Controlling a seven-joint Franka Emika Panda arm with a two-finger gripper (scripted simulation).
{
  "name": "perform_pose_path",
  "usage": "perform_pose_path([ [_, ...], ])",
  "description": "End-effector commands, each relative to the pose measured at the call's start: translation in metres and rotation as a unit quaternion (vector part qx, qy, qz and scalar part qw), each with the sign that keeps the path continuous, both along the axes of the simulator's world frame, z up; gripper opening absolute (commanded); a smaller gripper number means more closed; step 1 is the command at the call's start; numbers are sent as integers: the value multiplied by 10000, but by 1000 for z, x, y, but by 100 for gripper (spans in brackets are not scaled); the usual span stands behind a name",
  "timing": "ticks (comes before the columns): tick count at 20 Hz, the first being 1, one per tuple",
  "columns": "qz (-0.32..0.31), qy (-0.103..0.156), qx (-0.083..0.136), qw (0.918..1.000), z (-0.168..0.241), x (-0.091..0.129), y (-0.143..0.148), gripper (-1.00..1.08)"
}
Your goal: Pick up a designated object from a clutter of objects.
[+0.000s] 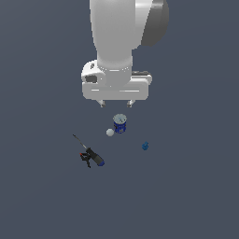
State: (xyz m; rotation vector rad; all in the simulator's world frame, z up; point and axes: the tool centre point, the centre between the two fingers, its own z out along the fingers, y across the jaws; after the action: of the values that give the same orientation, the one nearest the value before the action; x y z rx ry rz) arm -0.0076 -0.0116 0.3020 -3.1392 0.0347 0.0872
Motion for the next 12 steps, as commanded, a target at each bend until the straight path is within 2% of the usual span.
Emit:
perform_pose_path([
  [1, 0, 0, 0, 10000, 0, 0, 0, 100],
  [12, 301, 30, -77, 9995, -1, -4, 3, 100],
])
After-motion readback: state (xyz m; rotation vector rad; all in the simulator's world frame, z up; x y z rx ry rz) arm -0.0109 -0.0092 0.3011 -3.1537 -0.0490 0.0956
